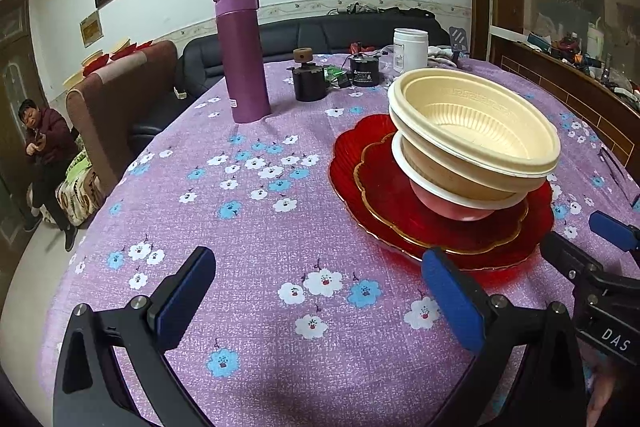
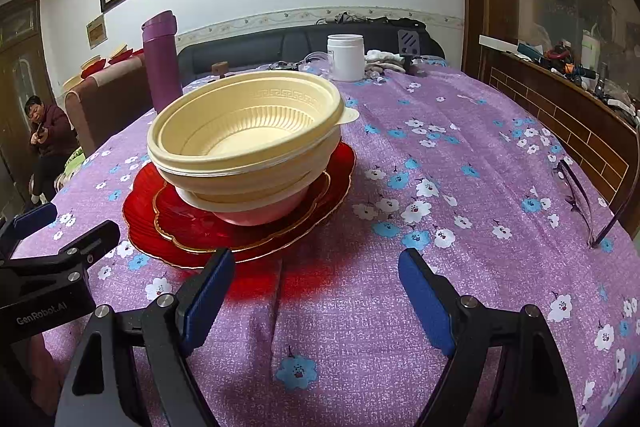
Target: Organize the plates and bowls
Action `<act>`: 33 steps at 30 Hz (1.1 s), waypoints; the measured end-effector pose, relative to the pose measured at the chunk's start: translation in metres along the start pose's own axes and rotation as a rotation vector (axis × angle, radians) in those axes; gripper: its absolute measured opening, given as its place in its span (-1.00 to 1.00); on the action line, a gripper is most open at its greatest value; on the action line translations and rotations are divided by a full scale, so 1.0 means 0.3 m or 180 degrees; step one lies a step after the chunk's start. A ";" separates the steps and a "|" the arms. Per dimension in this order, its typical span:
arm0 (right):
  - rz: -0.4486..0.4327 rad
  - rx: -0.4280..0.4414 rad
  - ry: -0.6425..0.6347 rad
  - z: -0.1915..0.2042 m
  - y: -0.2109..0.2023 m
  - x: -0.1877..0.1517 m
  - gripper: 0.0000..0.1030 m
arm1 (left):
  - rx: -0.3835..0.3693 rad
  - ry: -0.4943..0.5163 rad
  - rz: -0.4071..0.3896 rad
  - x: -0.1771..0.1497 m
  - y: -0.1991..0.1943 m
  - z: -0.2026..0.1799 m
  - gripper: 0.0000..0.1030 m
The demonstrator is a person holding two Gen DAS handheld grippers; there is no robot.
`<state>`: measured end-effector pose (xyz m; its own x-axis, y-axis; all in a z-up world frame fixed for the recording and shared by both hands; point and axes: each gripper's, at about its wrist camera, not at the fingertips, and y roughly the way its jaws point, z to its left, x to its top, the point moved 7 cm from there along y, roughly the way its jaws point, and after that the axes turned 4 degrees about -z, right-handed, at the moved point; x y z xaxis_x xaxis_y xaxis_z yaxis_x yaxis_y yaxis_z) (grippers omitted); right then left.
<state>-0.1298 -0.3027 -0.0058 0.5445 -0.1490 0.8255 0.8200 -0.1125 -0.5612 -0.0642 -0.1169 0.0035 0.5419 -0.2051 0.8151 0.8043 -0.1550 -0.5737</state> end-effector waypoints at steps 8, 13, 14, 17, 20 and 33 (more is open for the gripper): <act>-0.0025 -0.0026 0.0021 -0.004 -0.002 -0.001 0.69 | -0.0027 -0.0039 0.0013 0.000 0.001 0.004 1.00; 0.0043 0.0000 -0.0013 0.003 0.008 -0.003 0.69 | -0.0019 -0.0046 0.0032 0.002 0.007 0.003 1.00; 0.0044 0.0006 -0.0005 0.002 0.008 -0.002 0.69 | -0.0019 -0.0057 0.0038 0.003 0.009 0.004 1.00; 0.0045 -0.0001 0.0003 0.000 0.008 -0.001 0.69 | -0.0018 -0.0042 0.0061 0.002 0.014 0.001 1.00; 0.0019 -0.0027 0.0032 -0.007 0.003 0.001 0.69 | -0.0005 -0.0025 0.0009 0.002 0.004 0.001 1.00; 0.0022 -0.0076 0.0056 -0.010 0.005 0.000 0.69 | 0.0057 0.0009 -0.0030 0.005 -0.005 0.003 1.00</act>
<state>-0.1291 -0.3057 -0.0070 0.5469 -0.1669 0.8204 0.8116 -0.1348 -0.5684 -0.0643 -0.1161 0.0056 0.5336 -0.2064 0.8202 0.8136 -0.1395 -0.5645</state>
